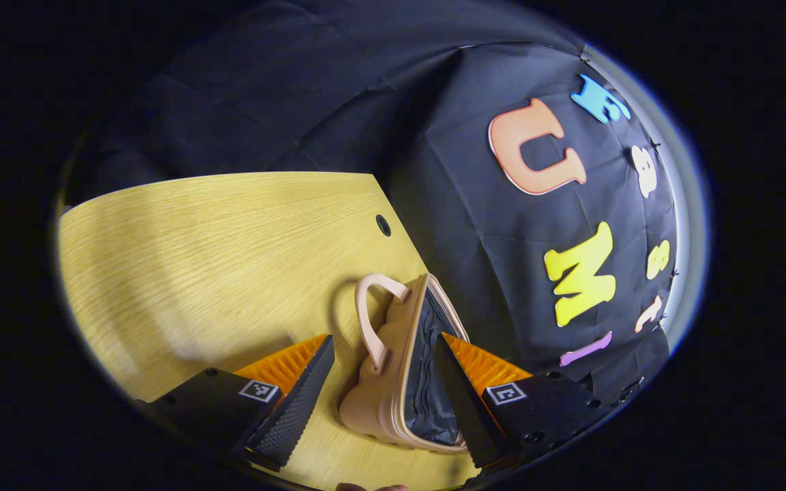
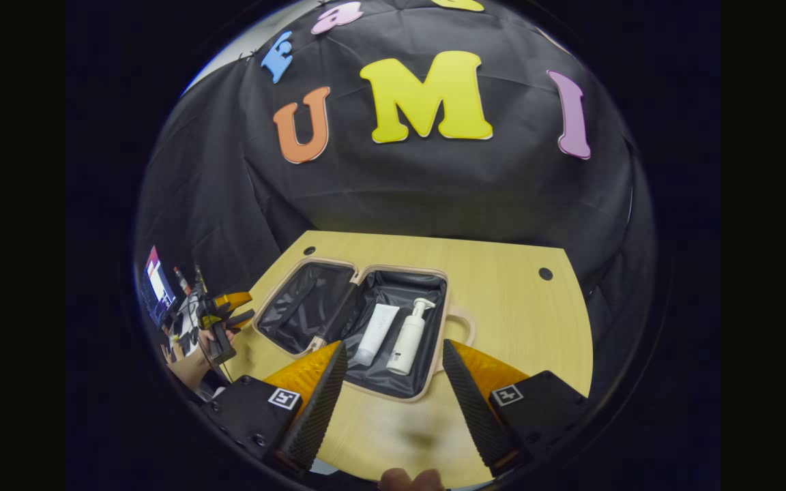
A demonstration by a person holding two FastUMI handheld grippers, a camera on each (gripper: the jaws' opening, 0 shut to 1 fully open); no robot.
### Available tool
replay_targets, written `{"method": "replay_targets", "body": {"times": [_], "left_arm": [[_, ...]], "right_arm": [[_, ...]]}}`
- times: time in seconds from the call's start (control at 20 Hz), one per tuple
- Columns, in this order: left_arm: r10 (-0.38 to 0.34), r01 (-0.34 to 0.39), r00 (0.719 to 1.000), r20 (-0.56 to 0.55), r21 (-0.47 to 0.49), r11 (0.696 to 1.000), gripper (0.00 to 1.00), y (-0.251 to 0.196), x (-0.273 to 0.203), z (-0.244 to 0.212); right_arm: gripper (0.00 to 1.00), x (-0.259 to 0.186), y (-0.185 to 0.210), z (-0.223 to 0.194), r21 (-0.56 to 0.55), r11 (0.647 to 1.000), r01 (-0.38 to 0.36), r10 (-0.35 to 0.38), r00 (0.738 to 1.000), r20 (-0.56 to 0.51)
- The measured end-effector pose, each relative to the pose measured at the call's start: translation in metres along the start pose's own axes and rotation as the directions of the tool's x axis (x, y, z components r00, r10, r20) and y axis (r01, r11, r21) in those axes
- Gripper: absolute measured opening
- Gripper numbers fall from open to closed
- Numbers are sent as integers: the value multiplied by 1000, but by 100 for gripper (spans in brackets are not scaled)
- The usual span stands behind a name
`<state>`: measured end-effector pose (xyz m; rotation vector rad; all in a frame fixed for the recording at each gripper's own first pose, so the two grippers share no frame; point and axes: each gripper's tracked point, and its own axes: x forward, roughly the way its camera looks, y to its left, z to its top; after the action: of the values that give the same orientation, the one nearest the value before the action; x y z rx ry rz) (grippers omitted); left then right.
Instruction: First open the suitcase, pack the skin care products into it, and then close the suitcase.
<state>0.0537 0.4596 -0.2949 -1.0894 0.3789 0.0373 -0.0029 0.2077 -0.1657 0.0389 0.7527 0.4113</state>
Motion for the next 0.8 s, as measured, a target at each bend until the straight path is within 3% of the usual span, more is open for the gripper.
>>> {"method": "replay_targets", "body": {"times": [0.1,0.15,0.2,0.25,0.3,0.4,0.45,0.5,0.55,0.6,0.65,0.7,0.75,0.8], "left_arm": [[-6,5,1000,-9,-48,999,100,1,13,6],[-1,0,1000,-16,-61,998,93,5,22,6],[15,-17,1000,-26,-74,997,92,10,29,4],[17,-21,999,-44,-90,996,100,9,38,1],[28,-34,997,-65,-102,994,89,10,42,-2],[67,-77,994,-92,-109,991,82,16,56,-6],[91,-101,991,-98,-104,989,71,19,64,-7],[99,-110,989,-112,-97,989,66,20,67,-8],[109,-120,986,-122,-89,989,72,19,72,-8],[118,-130,984,-135,-87,988,70,18,76,-8],[118,-133,982,-146,-93,987,49,16,80,-7],[132,-147,980,-151,-96,984,44,16,83,-6],[158,-173,975,-155,-87,981,31,21,84,-4],[176,-191,973,-152,-85,978,25,22,81,-3]], "right_arm": [[83,-3,0,2,10,1000,12,-12,1000,8],[80,-4,0,4,13,1000,15,-15,1000,13],[83,-7,0,6,13,1000,19,-19,1000,18],[83,-7,-1,7,9,1000,25,-25,999,19],[80,-9,0,8,10,1000,26,-26,999,20],[83,-11,2,11,18,1000,19,-20,999,26],[83,-13,3,12,19,1000,18,-18,999,30],[83,-14,3,12,17,1000,20,-21,999,32],[83,-16,3,11,11,1000,22,-22,999,32],[83,-20,3,11,4,1000,20,-20,999,36],[83,-22,3,12,-4,1000,23,-23,999,39],[83,-28,1,12,-12,1000,28,-28,999,45],[83,-32,-1,13,-19,999,35,-34,998,54],[83,-37,-4,15,-22,999,45,-43,996,74]]}}
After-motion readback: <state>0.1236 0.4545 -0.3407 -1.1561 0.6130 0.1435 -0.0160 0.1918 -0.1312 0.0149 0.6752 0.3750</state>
